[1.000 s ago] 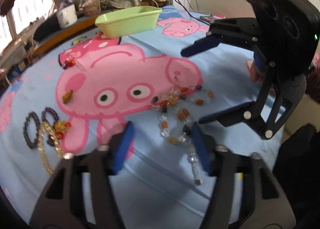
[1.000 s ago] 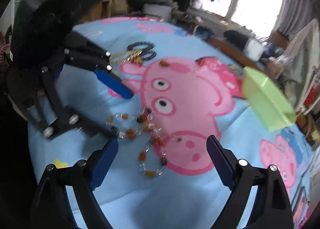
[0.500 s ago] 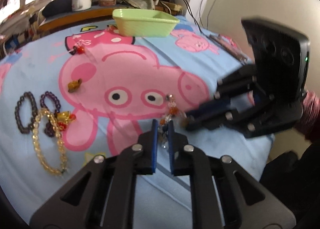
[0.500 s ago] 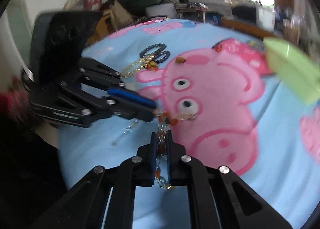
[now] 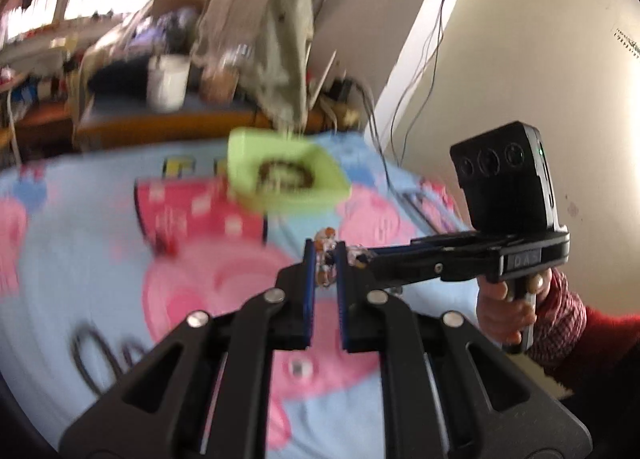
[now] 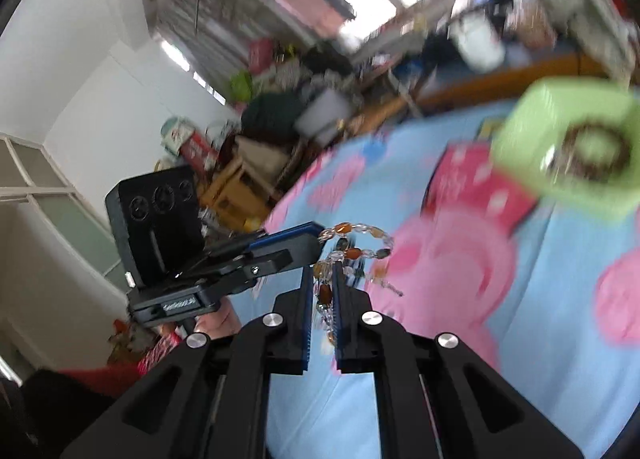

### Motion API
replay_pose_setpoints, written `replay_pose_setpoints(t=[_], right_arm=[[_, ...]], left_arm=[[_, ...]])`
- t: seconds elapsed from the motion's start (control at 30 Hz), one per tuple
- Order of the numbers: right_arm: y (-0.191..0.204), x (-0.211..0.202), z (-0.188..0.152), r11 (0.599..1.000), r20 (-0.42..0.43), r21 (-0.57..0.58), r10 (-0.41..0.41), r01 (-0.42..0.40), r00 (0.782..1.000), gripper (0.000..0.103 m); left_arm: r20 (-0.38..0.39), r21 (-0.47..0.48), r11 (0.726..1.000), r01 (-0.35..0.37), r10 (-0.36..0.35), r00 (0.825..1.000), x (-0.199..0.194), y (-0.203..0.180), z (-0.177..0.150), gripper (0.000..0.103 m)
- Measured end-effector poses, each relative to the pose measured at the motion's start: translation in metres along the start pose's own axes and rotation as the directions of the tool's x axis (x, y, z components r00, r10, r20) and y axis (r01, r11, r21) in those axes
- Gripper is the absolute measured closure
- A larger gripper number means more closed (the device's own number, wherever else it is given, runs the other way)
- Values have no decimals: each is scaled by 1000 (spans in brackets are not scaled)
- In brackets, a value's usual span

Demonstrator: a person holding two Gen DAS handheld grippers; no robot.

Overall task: Organize jewelry
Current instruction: 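Carry the multicolour strand into the green basket and open the right tool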

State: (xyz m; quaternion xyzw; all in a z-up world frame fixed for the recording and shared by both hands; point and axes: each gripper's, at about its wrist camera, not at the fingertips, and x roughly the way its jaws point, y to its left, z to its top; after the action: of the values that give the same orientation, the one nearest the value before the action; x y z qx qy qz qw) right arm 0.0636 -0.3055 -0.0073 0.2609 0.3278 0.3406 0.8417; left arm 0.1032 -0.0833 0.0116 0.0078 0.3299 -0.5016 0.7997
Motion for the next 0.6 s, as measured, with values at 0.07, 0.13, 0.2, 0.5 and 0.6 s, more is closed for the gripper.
replay_pose_setpoints(t=[0.07,0.13,0.2,0.5,0.6], right_arm=[[-3,-11,22,999,52,-18,-50,51,997,103],[-13,-24,43,995,96,-7,-95,97,991,103],[-28,-36,61,989,132,10,-147,147,980,103],[-104,-24,86,957,128,99,-282,271,951,103],[-127,-9,87,950,100,118,-300,288,949,103]], left_arm=[[30,29,1000,-10,9,1000,7,-5,31,94],[40,42,999,-18,17,999,20,-8,56,94],[37,38,999,-26,25,999,37,-8,77,94],[-62,0,998,-64,64,996,134,10,114,94],[-90,-7,996,-91,90,992,153,19,113,94]])
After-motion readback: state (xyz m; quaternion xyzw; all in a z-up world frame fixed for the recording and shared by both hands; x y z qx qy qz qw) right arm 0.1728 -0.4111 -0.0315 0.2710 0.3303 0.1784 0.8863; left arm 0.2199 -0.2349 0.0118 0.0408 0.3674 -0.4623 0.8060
